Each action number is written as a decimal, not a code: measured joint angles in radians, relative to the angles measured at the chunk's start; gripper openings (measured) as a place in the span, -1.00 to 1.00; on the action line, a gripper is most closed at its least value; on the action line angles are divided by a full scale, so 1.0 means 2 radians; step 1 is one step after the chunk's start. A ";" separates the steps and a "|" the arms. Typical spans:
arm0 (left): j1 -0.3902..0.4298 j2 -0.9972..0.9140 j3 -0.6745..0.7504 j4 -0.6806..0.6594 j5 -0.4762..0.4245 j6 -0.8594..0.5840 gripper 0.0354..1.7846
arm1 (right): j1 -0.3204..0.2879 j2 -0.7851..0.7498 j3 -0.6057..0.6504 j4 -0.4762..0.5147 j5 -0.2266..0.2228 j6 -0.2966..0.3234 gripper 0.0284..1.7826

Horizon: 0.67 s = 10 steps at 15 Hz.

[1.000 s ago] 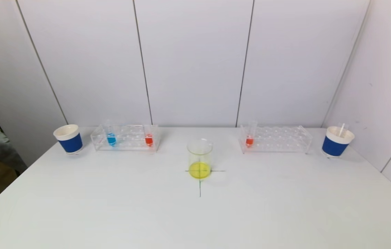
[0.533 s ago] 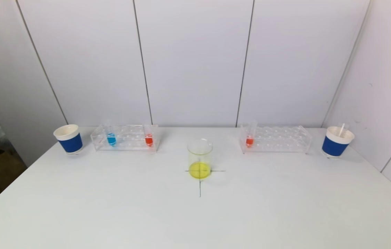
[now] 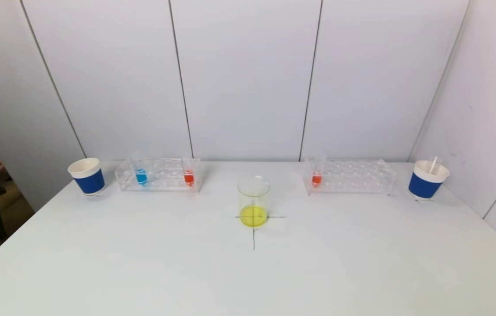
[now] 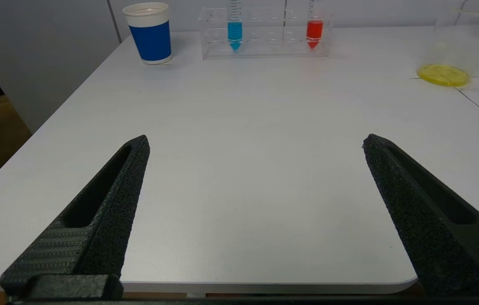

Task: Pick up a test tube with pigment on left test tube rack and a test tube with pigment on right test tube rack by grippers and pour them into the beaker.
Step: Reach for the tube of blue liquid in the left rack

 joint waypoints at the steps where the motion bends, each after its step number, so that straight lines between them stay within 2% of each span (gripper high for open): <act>1: 0.000 0.000 0.000 0.000 0.000 0.001 0.98 | 0.000 0.000 0.000 0.000 0.000 0.000 0.99; 10: -0.002 0.000 -0.004 0.013 -0.008 0.024 0.98 | 0.000 0.000 0.000 0.000 0.000 0.000 0.99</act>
